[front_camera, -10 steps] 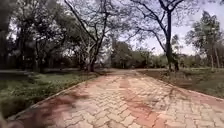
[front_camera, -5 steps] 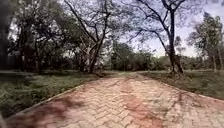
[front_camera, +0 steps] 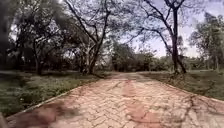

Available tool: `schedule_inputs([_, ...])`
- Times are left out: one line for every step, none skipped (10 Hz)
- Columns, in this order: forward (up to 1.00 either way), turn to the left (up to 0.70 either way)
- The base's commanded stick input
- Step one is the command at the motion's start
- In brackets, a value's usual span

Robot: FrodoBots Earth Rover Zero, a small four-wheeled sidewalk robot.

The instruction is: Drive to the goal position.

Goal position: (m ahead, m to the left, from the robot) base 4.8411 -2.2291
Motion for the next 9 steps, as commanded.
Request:
schedule_inputs([0.70, 0.00])
schedule_inputs([0.70, -0.05])
schedule_inputs([0.70, -0.19])
schedule_inputs([0.70, -0.34])
schedule_inputs([0.70, -0.35])
schedule_inputs([0.70, -0.33])
schedule_inputs([0.70, -0.23])
schedule_inputs([0.70, 0.00])
schedule_inputs([0.70, 0.00])
